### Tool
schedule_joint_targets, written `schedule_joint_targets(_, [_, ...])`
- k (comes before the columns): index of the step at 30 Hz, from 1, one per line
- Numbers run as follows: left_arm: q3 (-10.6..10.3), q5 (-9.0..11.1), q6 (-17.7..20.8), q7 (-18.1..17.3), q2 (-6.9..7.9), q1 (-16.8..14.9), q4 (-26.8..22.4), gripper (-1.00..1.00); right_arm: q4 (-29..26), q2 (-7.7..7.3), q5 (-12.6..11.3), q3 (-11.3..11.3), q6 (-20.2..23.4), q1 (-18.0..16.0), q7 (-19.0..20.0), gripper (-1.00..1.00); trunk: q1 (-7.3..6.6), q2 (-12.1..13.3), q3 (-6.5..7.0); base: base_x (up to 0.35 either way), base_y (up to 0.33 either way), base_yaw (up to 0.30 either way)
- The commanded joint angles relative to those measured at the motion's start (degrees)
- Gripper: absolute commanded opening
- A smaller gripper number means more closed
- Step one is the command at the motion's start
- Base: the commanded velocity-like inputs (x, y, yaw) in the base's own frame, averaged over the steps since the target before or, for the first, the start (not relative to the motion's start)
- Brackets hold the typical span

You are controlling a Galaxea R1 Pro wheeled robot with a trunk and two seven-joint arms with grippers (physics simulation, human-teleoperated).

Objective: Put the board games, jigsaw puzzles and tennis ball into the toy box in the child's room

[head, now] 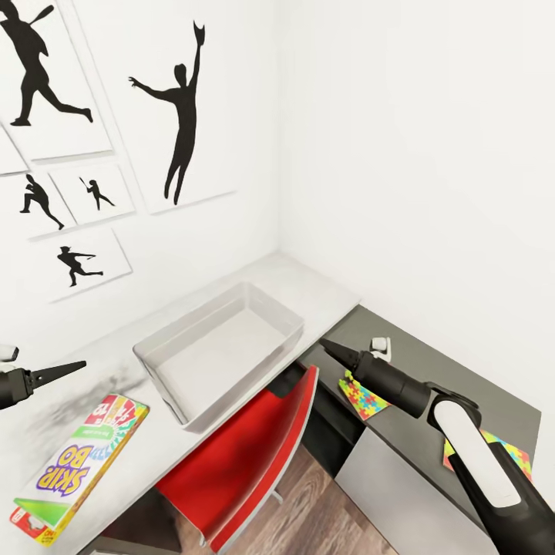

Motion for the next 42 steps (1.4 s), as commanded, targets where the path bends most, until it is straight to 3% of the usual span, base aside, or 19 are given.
schedule_joint_targets(1, [0.0,-0.4,0.6,-0.4,0.00,-0.1,0.0,1.00,0.0,0.02,-0.2,0.0,0.2,-0.1,0.0,1.00,0.03,-0.1,-0.05,-0.066,0.000,-0.096])
schedule_joint_targets(24, [0.0,-0.4,0.8,-0.4,0.10,-0.1,-0.1,1.00,0.5,-0.20,-0.2,0.0,0.2,-0.1,0.2,1.00,0.03,-0.1,1.66,-0.175,0.023,-0.188])
schedule_joint_targets(42, [0.3,-0.4,0.6,-0.4,0.09,-0.1,-0.2,1.00,0.6,-0.50,-0.2,-0.1,0.2,-0.1,0.3,1.00,0.03,-0.1,3.05,-0.027,0.000,-0.203])
